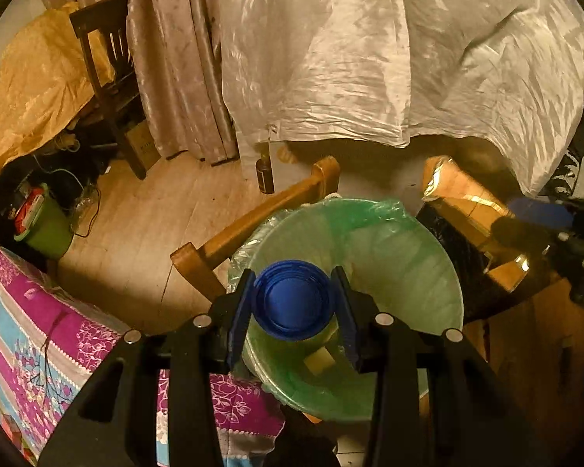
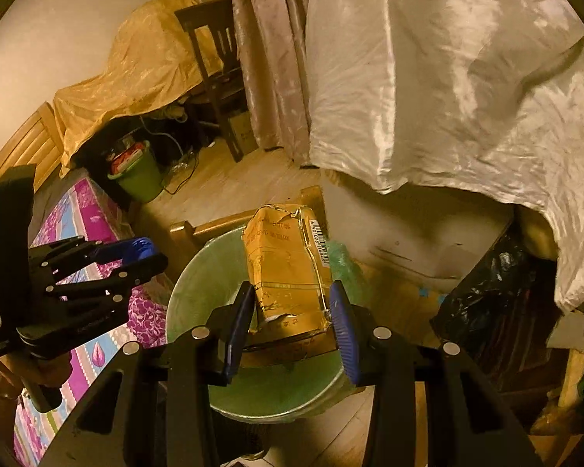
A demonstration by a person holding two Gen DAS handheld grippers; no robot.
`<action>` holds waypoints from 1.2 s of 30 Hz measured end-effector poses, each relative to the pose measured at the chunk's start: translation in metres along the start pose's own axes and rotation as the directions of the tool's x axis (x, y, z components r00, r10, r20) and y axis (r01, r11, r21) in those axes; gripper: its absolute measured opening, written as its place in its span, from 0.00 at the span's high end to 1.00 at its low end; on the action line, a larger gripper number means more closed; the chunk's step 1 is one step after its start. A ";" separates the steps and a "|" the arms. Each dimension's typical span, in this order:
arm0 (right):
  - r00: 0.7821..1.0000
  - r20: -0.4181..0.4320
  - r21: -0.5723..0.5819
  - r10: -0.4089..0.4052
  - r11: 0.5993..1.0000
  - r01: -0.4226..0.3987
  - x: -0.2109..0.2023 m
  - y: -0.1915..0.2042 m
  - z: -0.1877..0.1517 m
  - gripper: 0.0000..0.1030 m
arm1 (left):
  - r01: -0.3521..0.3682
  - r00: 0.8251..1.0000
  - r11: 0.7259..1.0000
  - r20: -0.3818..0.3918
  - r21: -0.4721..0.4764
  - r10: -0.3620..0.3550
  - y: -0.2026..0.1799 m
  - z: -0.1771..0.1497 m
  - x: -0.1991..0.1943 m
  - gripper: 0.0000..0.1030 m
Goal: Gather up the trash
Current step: 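Carry cap and foil packet to the green bin and release both, then grasp the white sachets with the left tool while the right tool grasps the white medicine box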
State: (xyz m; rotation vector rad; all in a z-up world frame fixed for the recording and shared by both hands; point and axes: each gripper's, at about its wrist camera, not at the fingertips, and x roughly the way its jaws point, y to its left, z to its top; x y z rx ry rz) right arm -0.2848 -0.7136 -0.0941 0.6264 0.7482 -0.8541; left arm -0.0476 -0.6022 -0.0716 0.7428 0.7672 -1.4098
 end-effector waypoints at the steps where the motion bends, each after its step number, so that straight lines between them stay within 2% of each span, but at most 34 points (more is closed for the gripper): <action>1: 1.000 -0.006 -0.007 0.001 1.000 -0.001 0.006 0.001 0.000 0.55 | 0.014 1.000 1.000 -0.008 -0.007 -0.014 0.001 0.000 0.001 0.41; 2: 1.000 -0.010 -0.004 -0.006 1.000 0.006 0.010 0.001 0.000 0.51 | 0.014 1.000 1.000 -0.004 -0.013 -0.014 0.002 0.001 0.002 0.36; 3: 1.000 -0.010 0.006 -0.012 1.000 0.012 0.015 0.000 0.001 0.39 | 0.017 1.000 1.000 0.002 -0.013 -0.017 0.002 0.001 0.003 0.37; 4: 1.000 -0.007 0.015 -0.010 1.000 0.010 0.017 -0.001 0.001 0.37 | 0.026 1.000 1.000 0.000 -0.012 -0.026 0.002 0.001 0.003 0.36; 11: 1.000 -0.007 0.030 -0.019 0.999 0.019 0.022 -0.010 -0.002 0.38 | 0.015 1.000 1.000 -0.002 -0.018 -0.015 0.003 -0.001 0.006 0.37; 15: 0.999 0.009 0.027 -0.037 0.999 0.037 0.018 -0.011 -0.004 0.39 | -0.017 1.000 1.000 0.001 -0.014 0.017 0.002 -0.007 0.005 0.37; 19: 0.996 0.071 0.005 -0.045 0.999 0.045 0.009 -0.001 -0.009 0.39 | -0.093 0.995 0.994 0.033 -0.049 0.095 0.012 -0.019 -0.006 0.36; 20: 0.994 0.095 -0.006 -0.048 0.999 0.049 0.005 0.004 -0.011 0.38 | -0.136 0.988 0.989 0.062 -0.057 0.139 0.016 -0.026 -0.013 0.36; 22: 0.982 0.179 -0.038 -0.063 0.997 0.071 -0.006 0.021 -0.017 0.38 | -0.203 0.972 0.976 0.108 -0.077 0.210 0.023 -0.037 -0.025 0.36; 23: 0.976 0.210 -0.048 -0.065 0.996 0.076 -0.010 0.028 -0.019 0.35 | -0.252 0.955 0.962 0.134 -0.107 0.265 0.031 -0.047 -0.033 0.35; 25: 0.950 0.304 -0.065 -0.062 0.994 0.086 -0.023 0.049 -0.026 0.31 | -0.290 0.937 0.944 0.152 -0.157 0.313 0.043 -0.059 -0.044 0.35; 26: 0.937 0.345 -0.073 -0.056 0.994 0.087 -0.028 0.059 -0.029 0.29 | -0.317 0.923 0.927 0.158 -0.203 0.350 0.054 -0.070 -0.051 0.35; 27: 0.915 0.400 -0.092 -0.042 0.992 0.086 -0.035 0.074 -0.035 0.28 | -0.335 0.914 0.914 0.159 -0.229 0.374 0.061 -0.076 -0.056 0.35; 29: 0.887 0.461 -0.119 -0.026 0.989 0.090 -0.045 0.096 -0.043 0.25 | -0.389 0.880 0.871 0.160 -0.301 0.448 0.078 -0.094 -0.071 0.35; 32: 0.831 0.556 -0.183 0.025 0.979 0.093 -0.058 0.141 -0.060 0.21 | -0.457 0.824 0.801 0.156 -0.386 0.545 0.104 -0.124 -0.096 0.30; 36: 0.786 0.611 -0.250 0.096 0.965 0.076 -0.069 0.193 -0.078 0.18 | -0.517 0.759 0.702 0.117 -0.489 0.640 0.140 -0.176 -0.133 0.30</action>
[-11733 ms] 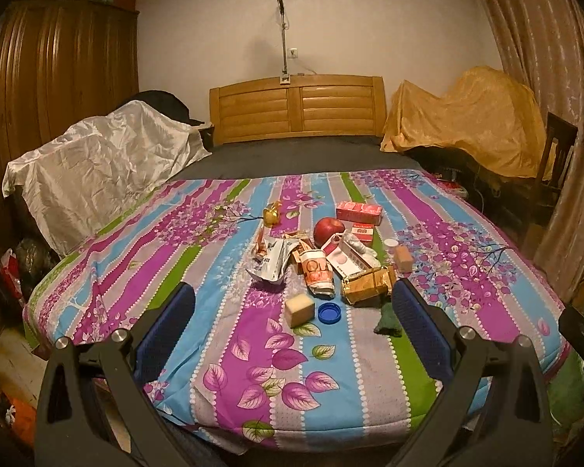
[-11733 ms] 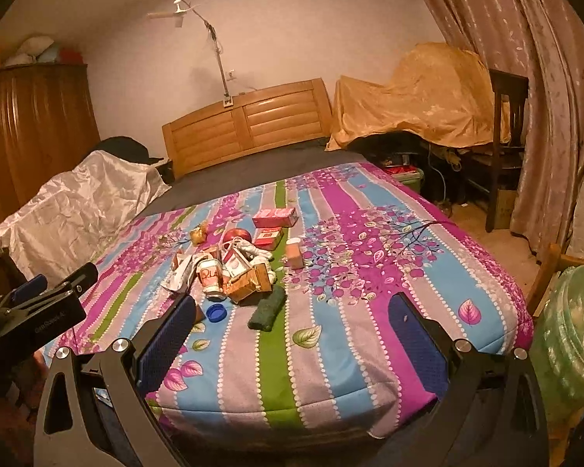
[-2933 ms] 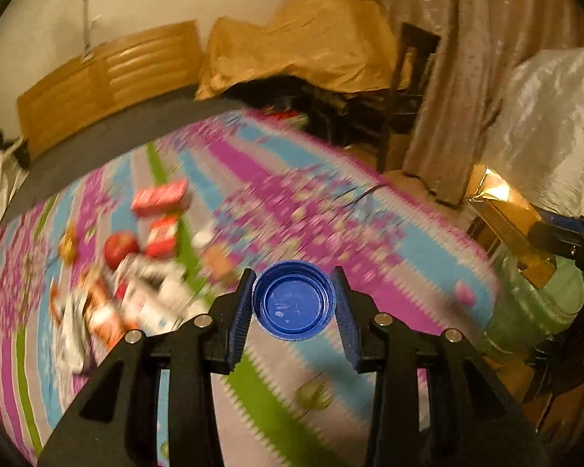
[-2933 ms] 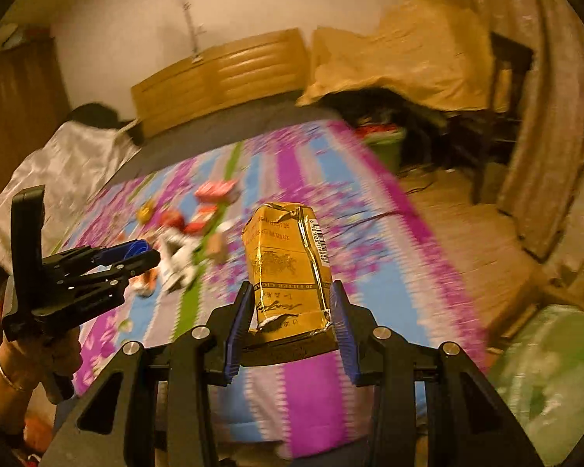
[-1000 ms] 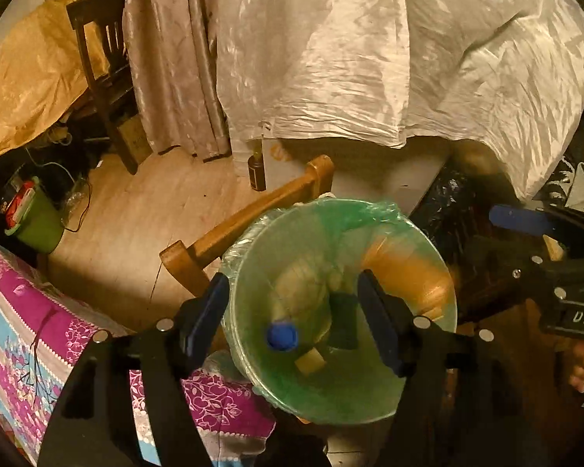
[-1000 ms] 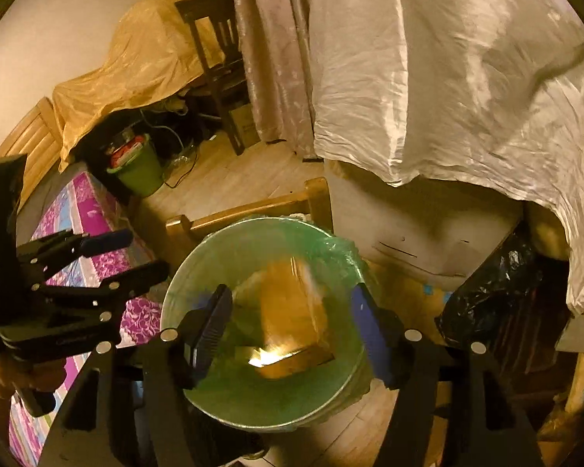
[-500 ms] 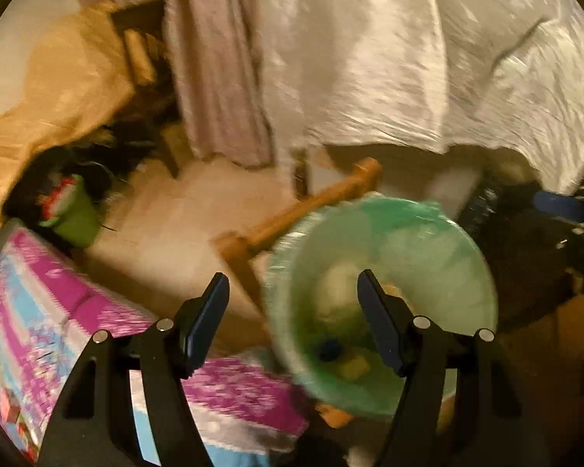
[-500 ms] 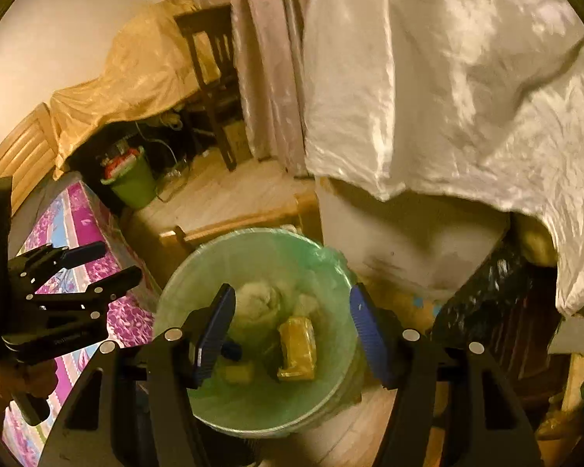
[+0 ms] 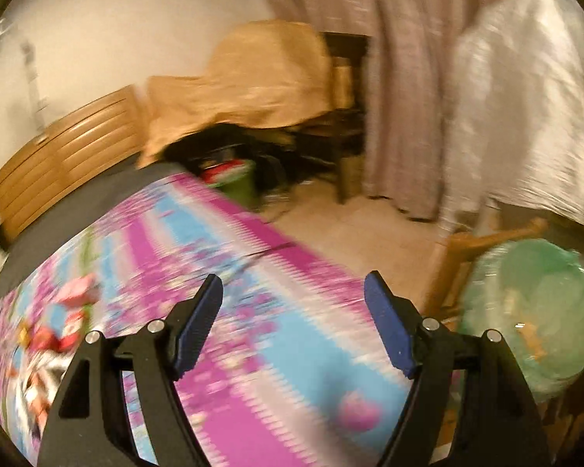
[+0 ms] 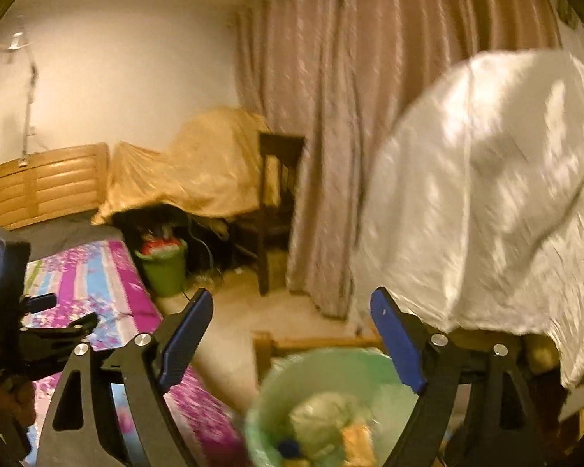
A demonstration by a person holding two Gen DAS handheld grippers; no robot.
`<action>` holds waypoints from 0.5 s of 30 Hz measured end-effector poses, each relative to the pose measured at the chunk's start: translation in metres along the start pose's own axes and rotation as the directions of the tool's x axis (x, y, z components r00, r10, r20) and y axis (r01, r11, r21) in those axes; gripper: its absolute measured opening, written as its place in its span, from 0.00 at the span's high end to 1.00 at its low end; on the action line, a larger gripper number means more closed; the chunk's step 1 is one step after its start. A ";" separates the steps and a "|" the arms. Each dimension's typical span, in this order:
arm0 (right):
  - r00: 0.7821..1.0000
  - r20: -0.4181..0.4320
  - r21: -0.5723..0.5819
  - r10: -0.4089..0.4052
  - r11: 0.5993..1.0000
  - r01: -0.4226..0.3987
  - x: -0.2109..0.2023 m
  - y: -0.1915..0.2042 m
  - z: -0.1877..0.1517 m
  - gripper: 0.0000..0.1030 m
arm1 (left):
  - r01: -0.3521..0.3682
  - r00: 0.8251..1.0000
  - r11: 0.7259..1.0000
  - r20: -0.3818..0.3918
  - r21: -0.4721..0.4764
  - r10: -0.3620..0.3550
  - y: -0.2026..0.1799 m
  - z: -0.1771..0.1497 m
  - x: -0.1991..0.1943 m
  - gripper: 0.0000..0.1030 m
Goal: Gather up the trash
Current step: 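Grasp the white sachets with the left tool while the right tool grasps the white medicine box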
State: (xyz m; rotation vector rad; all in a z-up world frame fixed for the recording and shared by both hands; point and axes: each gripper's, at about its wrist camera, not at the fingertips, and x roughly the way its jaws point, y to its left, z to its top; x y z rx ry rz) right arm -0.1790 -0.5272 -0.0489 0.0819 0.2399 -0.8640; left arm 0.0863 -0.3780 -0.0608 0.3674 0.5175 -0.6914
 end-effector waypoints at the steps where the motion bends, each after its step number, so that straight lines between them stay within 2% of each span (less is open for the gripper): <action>1: 1.000 0.008 -0.006 0.018 1.000 -0.018 -0.001 0.012 0.001 0.17 | -0.026 1.000 0.999 -0.004 -0.023 0.026 0.016 -0.005 -0.003 0.30; 5: 0.991 -0.024 -0.020 0.131 0.991 -0.131 0.002 0.072 -0.002 0.16 | -0.122 0.992 0.982 -0.054 -0.143 0.115 0.100 -0.044 -0.023 0.30; 8: 0.966 -0.075 -0.041 0.246 0.967 -0.250 0.008 0.129 -0.006 0.16 | -0.196 0.979 0.957 -0.105 -0.215 0.177 0.156 -0.078 -0.038 0.30; 10: 0.936 -0.107 -0.080 0.336 0.935 -0.345 0.008 0.177 -0.011 0.16 | -0.240 0.968 0.934 -0.141 -0.264 0.208 0.194 -0.102 -0.049 0.30; 13: 0.856 -0.183 -0.156 0.483 0.846 -0.510 0.009 0.256 -0.022 0.16 | -0.317 0.945 0.883 -0.194 -0.346 0.264 0.256 -0.141 -0.069 0.30; 15: 0.782 -0.242 -0.190 0.574 0.762 -0.618 0.008 0.310 -0.030 0.16 | -0.343 0.937 0.857 -0.205 -0.384 0.284 0.286 -0.160 -0.080 0.30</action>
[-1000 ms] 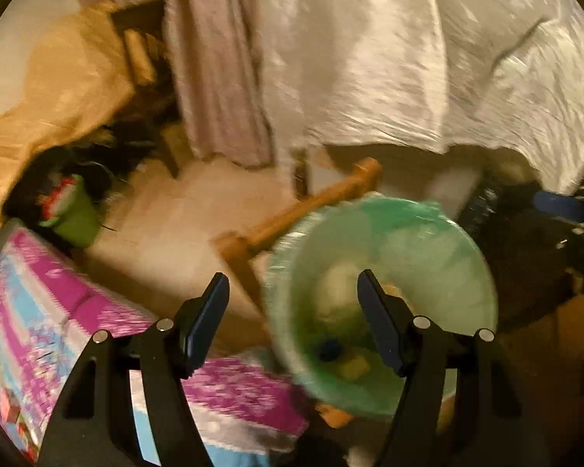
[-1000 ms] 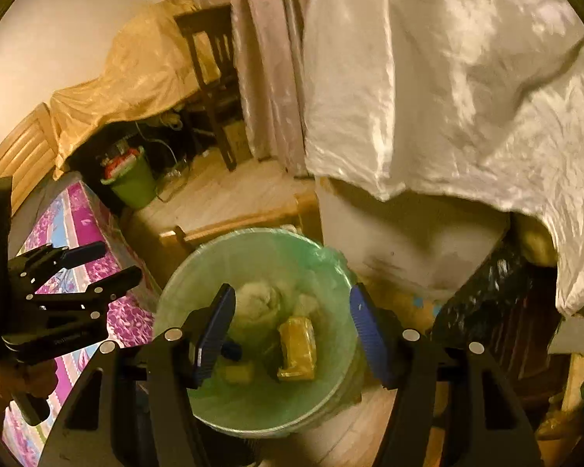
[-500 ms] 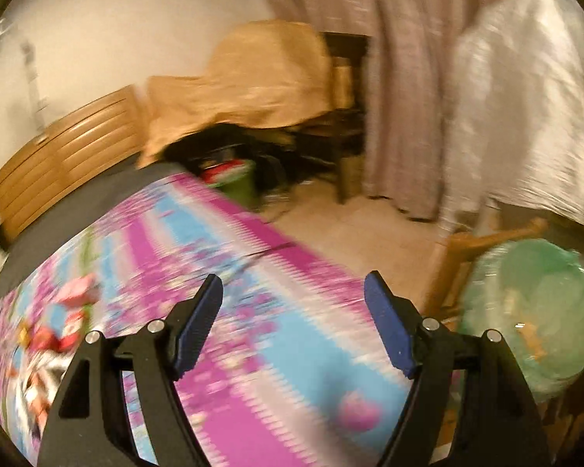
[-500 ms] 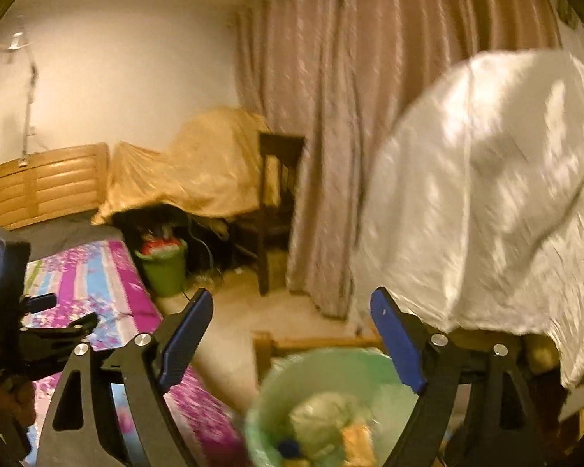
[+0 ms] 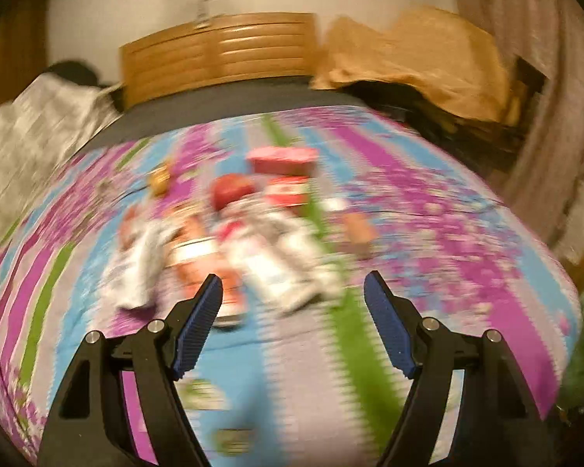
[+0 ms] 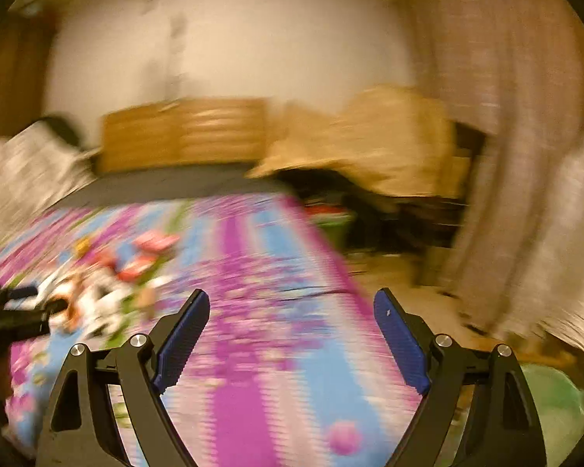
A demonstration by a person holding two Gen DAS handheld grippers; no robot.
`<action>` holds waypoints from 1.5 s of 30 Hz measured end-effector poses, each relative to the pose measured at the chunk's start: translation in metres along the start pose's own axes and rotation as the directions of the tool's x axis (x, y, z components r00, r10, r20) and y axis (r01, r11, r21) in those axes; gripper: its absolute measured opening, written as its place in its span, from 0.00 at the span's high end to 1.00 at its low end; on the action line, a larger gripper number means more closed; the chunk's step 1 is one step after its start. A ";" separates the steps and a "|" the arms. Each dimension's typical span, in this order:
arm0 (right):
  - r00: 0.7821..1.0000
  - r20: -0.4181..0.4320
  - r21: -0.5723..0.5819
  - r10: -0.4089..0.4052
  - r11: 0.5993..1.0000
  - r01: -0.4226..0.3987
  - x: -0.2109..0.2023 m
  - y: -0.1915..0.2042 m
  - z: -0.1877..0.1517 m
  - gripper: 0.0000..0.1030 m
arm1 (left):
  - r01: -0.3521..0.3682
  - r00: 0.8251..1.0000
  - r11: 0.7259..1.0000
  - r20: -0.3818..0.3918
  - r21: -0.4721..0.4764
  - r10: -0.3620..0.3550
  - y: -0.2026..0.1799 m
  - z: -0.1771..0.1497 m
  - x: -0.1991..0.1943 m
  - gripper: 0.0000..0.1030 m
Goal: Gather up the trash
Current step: 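Grasp the white sachets with the left tool while the right tool grasps the white medicine box, then carry the sachets and medicine box toward the green bin with both tools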
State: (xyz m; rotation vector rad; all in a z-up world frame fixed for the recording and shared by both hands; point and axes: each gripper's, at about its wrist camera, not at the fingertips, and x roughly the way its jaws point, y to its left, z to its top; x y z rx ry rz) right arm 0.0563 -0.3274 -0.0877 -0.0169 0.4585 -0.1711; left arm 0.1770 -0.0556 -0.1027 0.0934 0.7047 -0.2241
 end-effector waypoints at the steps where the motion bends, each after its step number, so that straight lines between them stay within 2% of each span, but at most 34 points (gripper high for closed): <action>1: 0.998 -0.019 -0.034 0.061 0.998 -0.062 0.016 0.022 0.003 0.16 | -0.007 1.000 1.000 0.001 -0.023 0.007 0.020 -0.002 0.001 0.30; 2: 0.991 -0.043 -0.074 0.126 0.989 -0.129 0.032 0.046 0.006 0.16 | -0.002 1.000 0.999 -0.005 -0.054 0.001 0.046 -0.003 0.005 0.30; 4: 0.973 -0.084 -0.136 0.217 0.964 -0.227 0.059 0.083 0.011 0.16 | 0.026 0.999 0.997 -0.021 -0.070 -0.028 0.075 -0.004 0.013 0.30; 7: 0.919 -0.176 -0.236 0.353 0.891 -0.388 0.101 0.144 0.013 0.18 | 0.053 0.998 0.997 -0.034 -0.060 -0.055 0.110 -0.001 0.028 0.30; 8: 0.894 -0.224 -0.273 0.389 0.855 -0.441 0.118 0.169 0.014 0.23 | 0.058 0.997 0.997 -0.041 -0.053 -0.060 0.123 0.001 0.037 0.30; 10: 0.873 -0.271 -0.323 0.405 0.816 -0.479 0.138 0.197 0.011 0.27 | 0.070 0.996 0.997 -0.050 -0.039 -0.072 0.136 0.003 0.051 0.30; 13: 0.847 -0.340 -0.363 0.408 0.774 -0.519 0.176 0.231 0.011 0.31 | 0.127 0.988 0.991 -0.079 -0.031 -0.129 0.155 0.002 0.072 0.30; 14: 0.833 -0.367 -0.361 0.413 0.762 -0.537 0.185 0.237 0.009 0.32 | 0.154 0.983 0.988 -0.093 -0.030 -0.156 0.157 0.001 0.078 0.30; 17: 0.807 -0.428 -0.365 0.408 0.738 -0.567 0.216 0.254 0.008 0.34 | 0.177 0.977 0.984 -0.120 -0.030 -0.179 0.164 -0.001 0.097 0.30; 18: 0.804 -0.436 -0.365 0.405 0.737 -0.569 0.224 0.256 0.008 0.35 | 0.180 0.974 0.983 -0.129 -0.042 -0.184 0.167 -0.002 0.103 0.30; 21: 0.769 -0.485 -0.330 0.417 0.727 -0.602 0.242 0.262 0.008 0.46 | 0.208 0.965 0.976 -0.152 -0.061 -0.215 0.172 -0.003 0.120 0.30; 23: 0.736 -0.536 -0.302 0.413 0.721 -0.624 0.253 0.266 0.004 0.57 | 0.213 0.958 0.975 -0.184 -0.063 -0.221 0.173 -0.004 0.131 0.30; 24: 0.734 -0.541 -0.300 0.411 0.721 -0.625 0.260 0.267 0.000 0.64 | 0.217 0.952 0.974 -0.204 -0.073 -0.227 0.174 -0.006 0.137 0.37; 25: 0.736 -0.539 -0.302 0.409 0.722 -0.623 0.261 0.268 -0.001 0.79 | 0.218 0.948 0.973 -0.218 -0.082 -0.231 0.175 -0.007 0.142 0.40; 26: 0.734 -0.536 -0.295 0.418 0.722 -0.627 0.262 0.267 0.000 0.83 | 0.203 0.955 0.976 -0.206 -0.073 -0.214 0.175 -0.009 0.141 0.46; 27: 0.728 -0.528 -0.270 0.437 0.727 -0.632 0.260 0.265 0.002 0.84 | 0.207 0.957 0.976 -0.191 -0.071 -0.217 0.176 -0.009 0.138 0.62; 29: 0.728 -0.517 -0.251 0.451 0.733 -0.632 0.255 0.263 0.005 0.88 | 0.229 0.954 0.965 -0.168 -0.126 -0.248 0.187 -0.010 0.129 0.66; 36: 0.726 -0.473 -0.204 0.499 0.740 -0.641 0.200 0.246 0.015 0.88 | 0.209 0.970 0.960 -0.082 -0.185 -0.227 0.200 -0.023 0.076 0.68; 42: 0.759 -0.377 -0.124 0.530 0.783 -0.609 0.135 0.216 0.023 0.88 | 0.204 0.975 0.966 -0.055 -0.158 -0.215 0.178 -0.031 0.027 0.68; 45: 0.776 -0.331 -0.051 0.536 0.811 -0.582 0.103 0.191 0.025 0.88 | 0.221 0.970 0.964 -0.066 -0.151 -0.232 0.163 -0.033 0.014 0.68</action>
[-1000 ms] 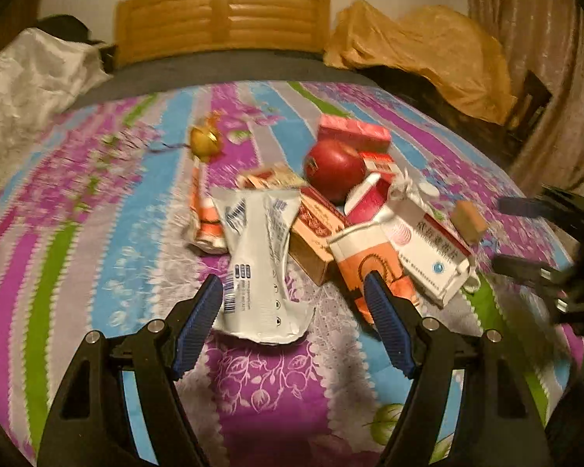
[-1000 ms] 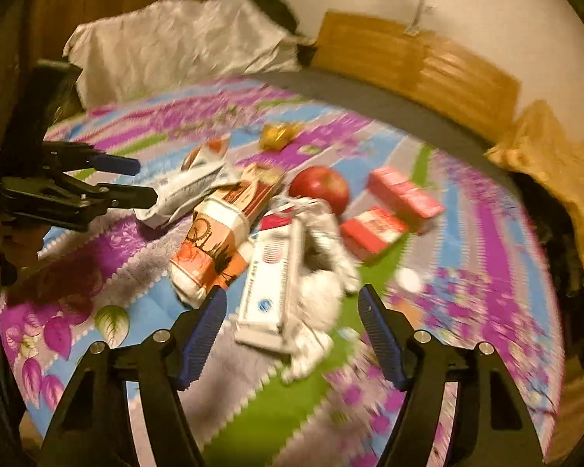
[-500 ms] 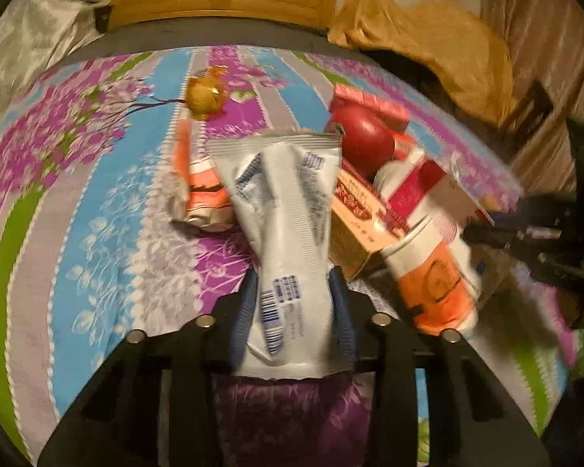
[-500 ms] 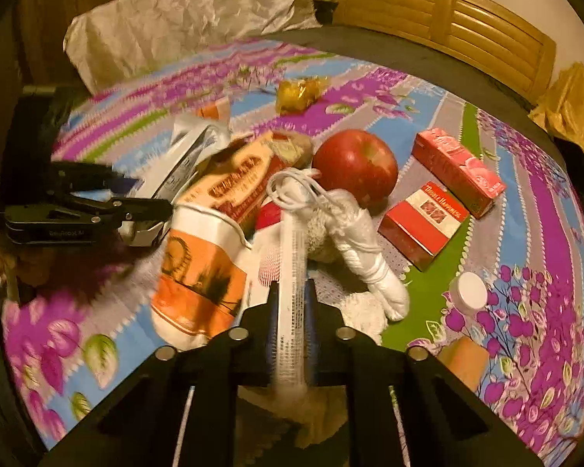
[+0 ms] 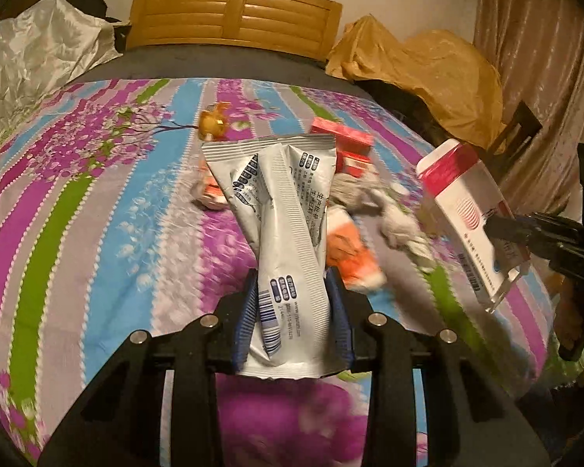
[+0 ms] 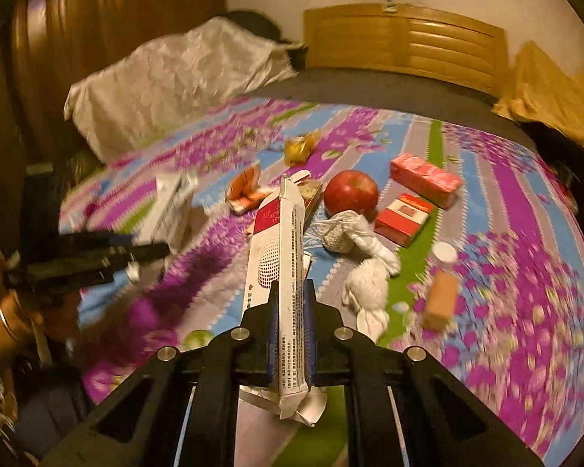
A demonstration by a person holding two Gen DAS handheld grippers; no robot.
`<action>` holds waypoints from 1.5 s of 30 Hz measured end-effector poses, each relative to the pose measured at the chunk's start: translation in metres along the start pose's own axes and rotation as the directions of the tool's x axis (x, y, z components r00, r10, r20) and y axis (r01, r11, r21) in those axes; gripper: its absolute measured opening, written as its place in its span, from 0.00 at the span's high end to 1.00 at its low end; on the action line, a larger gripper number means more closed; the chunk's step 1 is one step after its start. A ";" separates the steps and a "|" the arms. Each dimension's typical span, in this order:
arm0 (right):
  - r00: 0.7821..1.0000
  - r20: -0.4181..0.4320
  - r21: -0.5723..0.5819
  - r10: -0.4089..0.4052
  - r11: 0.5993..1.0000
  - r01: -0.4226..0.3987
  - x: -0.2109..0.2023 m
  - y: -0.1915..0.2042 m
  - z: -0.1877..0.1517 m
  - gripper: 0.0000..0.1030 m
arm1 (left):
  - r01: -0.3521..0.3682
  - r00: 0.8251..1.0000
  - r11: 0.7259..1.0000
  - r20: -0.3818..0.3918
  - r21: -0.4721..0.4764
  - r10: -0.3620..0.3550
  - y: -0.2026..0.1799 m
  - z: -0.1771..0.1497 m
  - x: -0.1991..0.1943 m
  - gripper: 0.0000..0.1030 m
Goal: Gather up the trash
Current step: 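Carry the sachets and medicine box toward the green bin with both tools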
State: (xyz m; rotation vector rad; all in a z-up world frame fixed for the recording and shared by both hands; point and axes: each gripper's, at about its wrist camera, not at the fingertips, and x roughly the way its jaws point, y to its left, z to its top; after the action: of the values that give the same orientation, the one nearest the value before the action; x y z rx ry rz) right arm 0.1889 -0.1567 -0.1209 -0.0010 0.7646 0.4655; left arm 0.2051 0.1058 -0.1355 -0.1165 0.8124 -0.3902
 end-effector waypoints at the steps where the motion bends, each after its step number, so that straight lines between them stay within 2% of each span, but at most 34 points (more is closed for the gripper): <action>1: 1.000 0.013 0.026 -0.006 1.000 0.005 -0.011 -0.001 -0.005 0.88 | 0.012 1.000 1.000 0.001 0.006 -0.012 -0.007 -0.001 -0.003 0.68; 5: 0.996 0.071 0.143 -0.045 0.989 0.034 -0.065 -0.014 -0.028 0.88 | 0.058 0.998 0.994 -0.009 0.092 -0.058 -0.056 -0.006 -0.009 0.68; 8: 0.990 0.110 0.210 -0.088 0.976 0.064 -0.103 -0.027 -0.041 0.88 | 0.116 0.993 0.978 -0.008 0.172 -0.116 -0.098 -0.004 -0.011 0.68; 10: 0.981 0.142 0.256 -0.131 0.962 0.092 -0.137 -0.040 -0.050 0.88 | 0.148 0.989 0.964 -0.012 0.220 -0.149 -0.126 0.000 -0.010 0.68; 14: 0.947 0.193 0.317 -0.258 0.930 0.188 -0.206 -0.065 -0.067 0.88 | 0.231 0.971 0.922 -0.018 0.312 -0.237 -0.192 0.012 -0.007 0.68; 19: 0.871 0.230 0.436 -0.435 0.846 0.307 -0.301 -0.103 -0.105 0.88 | 0.348 0.932 0.848 -0.046 0.401 -0.360 -0.281 0.025 -0.002 0.68; 23: 0.787 0.212 0.530 -0.579 0.745 0.406 -0.376 -0.132 -0.145 0.88 | 0.426 0.894 0.772 -0.089 0.471 -0.439 -0.363 0.026 0.002 0.67; 24: 0.753 0.199 0.559 -0.627 0.704 0.438 -0.401 -0.140 -0.159 0.88 | 0.443 0.884 0.753 -0.101 0.487 -0.456 -0.382 0.025 0.002 0.67; 25: 0.729 0.188 0.579 -0.658 0.674 0.459 -0.419 -0.146 -0.169 0.88 | 0.462 0.874 0.733 -0.116 0.500 -0.472 -0.400 0.024 0.004 0.67; 26: 0.689 0.167 0.607 -0.705 0.624 0.491 -0.444 -0.154 -0.183 0.88 | 0.487 0.858 0.703 -0.134 0.518 -0.495 -0.422 0.021 0.004 0.67; 29: 0.614 0.098 0.652 -0.783 0.516 0.555 -0.490 -0.168 -0.214 0.88 | 0.533 0.825 0.634 -0.177 0.561 -0.537 -0.477 0.012 0.005 0.67; 30: 0.578 0.062 0.666 -0.813 0.465 0.583 -0.509 -0.173 -0.229 0.88 | 0.547 0.813 0.607 -0.195 0.576 -0.548 -0.498 0.007 0.006 0.67; 32: 0.533 0.003 0.686 -0.846 0.389 0.614 -0.536 -0.181 -0.252 0.88 | 0.568 0.796 0.562 -0.227 0.601 -0.562 -0.529 -0.001 0.007 0.67; 34: 0.506 -0.039 0.699 -0.862 0.338 0.630 -0.555 -0.186 -0.272 0.88 | 0.591 0.775 0.510 -0.265 0.625 -0.574 -0.562 -0.012 0.008 0.67; 35: 0.489 -0.068 0.706 -0.869 0.305 0.640 -0.566 -0.189 -0.282 0.88 | 0.595 0.770 0.493 -0.275 0.635 -0.575 -0.575 -0.017 0.006 0.67; 38: 0.469 -0.131 0.710 -0.874 0.247 0.660 -0.584 -0.195 -0.304 0.88 | 0.608 0.758 0.446 -0.313 0.657 -0.572 -0.615 -0.033 0.008 0.67; 42: 0.457 -0.208 0.704 -0.865 0.192 0.684 -0.592 -0.208 -0.325 0.88 | 0.622 0.749 0.410 -0.352 0.667 -0.562 -0.660 -0.049 0.011 0.67; 45: 0.452 -0.259 0.704 -0.853 0.153 0.693 -0.593 -0.218 -0.342 0.88 | 0.618 0.753 0.391 -0.371 0.682 -0.543 -0.688 -0.064 0.014 0.67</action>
State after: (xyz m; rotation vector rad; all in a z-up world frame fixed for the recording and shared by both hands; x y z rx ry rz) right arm -0.3212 -0.6506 -0.0108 0.4080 0.5883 -0.9356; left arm -0.0359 -0.5314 -0.0176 0.4670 0.5946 -1.4326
